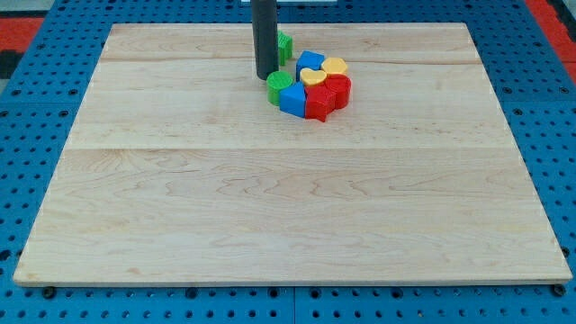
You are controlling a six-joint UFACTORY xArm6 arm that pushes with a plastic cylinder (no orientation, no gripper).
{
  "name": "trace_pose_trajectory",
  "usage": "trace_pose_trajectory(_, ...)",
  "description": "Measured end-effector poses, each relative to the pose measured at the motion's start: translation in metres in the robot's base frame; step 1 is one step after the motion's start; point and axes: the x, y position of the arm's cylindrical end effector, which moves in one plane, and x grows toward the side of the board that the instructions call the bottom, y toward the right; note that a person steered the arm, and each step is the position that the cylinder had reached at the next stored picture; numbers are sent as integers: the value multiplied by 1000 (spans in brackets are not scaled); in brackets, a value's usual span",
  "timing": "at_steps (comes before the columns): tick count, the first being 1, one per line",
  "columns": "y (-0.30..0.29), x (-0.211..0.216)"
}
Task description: Move the green star towards the green circle
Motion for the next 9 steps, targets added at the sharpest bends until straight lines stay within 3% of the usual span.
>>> trace_pose_trajectory(2, -63, -28)
trace_pose_trajectory(3, -66, -62)
trace_pose_trajectory(4, -30, -89)
trace_pose_trajectory(5, 30, -98)
trace_pose_trajectory(6, 48, -98)
trace_pose_trajectory(9, 32, -86)
